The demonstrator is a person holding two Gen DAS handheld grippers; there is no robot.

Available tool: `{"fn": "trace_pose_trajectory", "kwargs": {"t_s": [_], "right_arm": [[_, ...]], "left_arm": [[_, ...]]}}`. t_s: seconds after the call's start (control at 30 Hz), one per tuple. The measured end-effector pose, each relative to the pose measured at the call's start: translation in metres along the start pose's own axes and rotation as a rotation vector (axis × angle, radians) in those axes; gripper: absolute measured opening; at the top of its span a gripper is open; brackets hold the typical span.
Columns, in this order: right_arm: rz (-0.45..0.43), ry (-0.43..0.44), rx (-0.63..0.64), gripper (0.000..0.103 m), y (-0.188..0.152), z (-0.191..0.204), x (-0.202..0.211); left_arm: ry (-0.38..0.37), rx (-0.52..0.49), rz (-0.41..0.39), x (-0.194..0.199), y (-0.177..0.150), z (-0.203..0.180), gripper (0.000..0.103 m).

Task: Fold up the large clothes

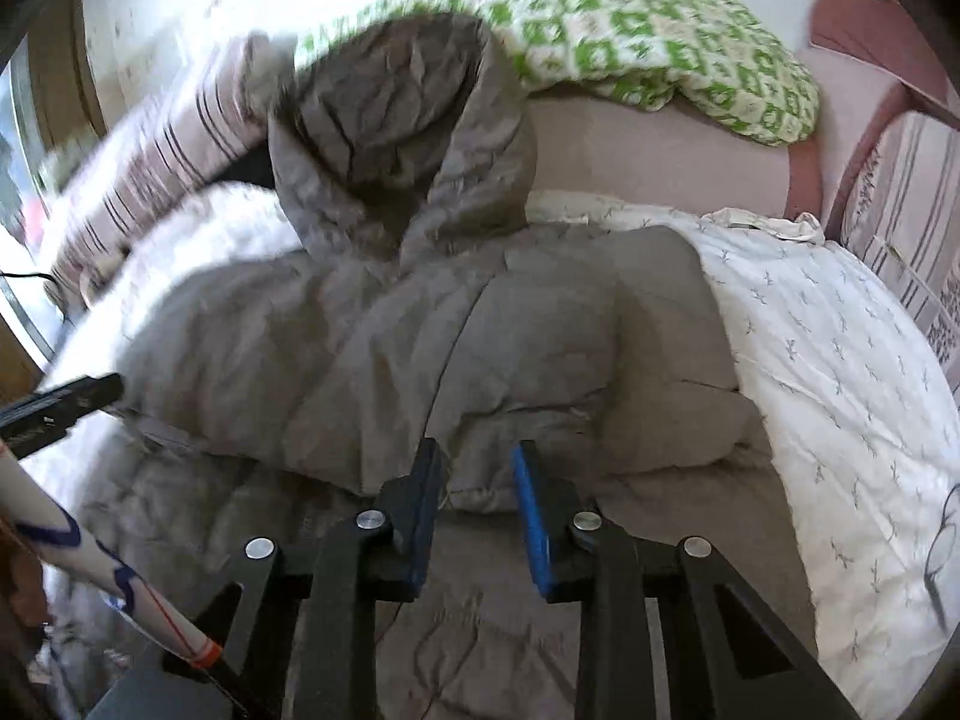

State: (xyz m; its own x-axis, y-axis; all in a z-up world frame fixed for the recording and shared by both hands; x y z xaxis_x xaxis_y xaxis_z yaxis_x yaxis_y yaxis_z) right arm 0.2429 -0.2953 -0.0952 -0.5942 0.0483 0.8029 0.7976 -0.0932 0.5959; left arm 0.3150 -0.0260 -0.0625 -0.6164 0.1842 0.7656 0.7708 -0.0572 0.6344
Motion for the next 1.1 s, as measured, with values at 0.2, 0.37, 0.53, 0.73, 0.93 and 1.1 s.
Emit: {"fn": "trace_pose_trajectory", "kwargs": {"t_s": [0.2, 0.37, 0.53, 0.73, 0.93, 1.1], "right_arm": [[0.122, -0.047, 0.012, 0.025, -0.017, 0.0, -0.038], [0.187, -0.036, -0.012, 0.025, -0.024, -0.008, -0.054], [0.18, -0.049, -0.005, 0.025, -0.021, -0.008, -0.045], [0.102, -0.096, 0.046, 0.025, -0.02, 0.008, -0.007], [0.088, -0.069, 0.097, 0.025, -0.027, 0.026, 0.007], [0.095, -0.06, 0.151, 0.011, -0.038, 0.039, 0.004]], "left_arm": [[-0.029, 0.013, 0.044, -0.031, -0.015, 0.002, 0.063], [-0.055, 0.032, 0.047, -0.038, -0.015, 0.002, 0.063], [-0.063, 0.03, -0.001, -0.011, -0.016, 0.005, 0.063], [-0.045, 0.092, -0.015, 0.022, -0.039, 0.02, 0.063], [-0.008, 0.103, 0.036, 0.027, -0.07, 0.024, 0.063], [-0.019, 0.104, 0.019, 0.026, -0.073, 0.025, 0.063]]}}
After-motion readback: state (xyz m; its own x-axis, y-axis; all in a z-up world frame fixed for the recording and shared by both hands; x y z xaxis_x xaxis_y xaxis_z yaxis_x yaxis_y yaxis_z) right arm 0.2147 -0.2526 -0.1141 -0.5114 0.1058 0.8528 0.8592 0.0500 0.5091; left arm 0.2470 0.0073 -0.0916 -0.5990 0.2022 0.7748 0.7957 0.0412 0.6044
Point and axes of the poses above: each gripper's, at about its wrist camera, not at the fingertips, and x roughly against the way its jaws point, z to its left, y to its top, the point moved 5 cm from there along -x, roughly the way its jaws point, and after that the axes turned 3 degrees about x, right-handed, at the moved point
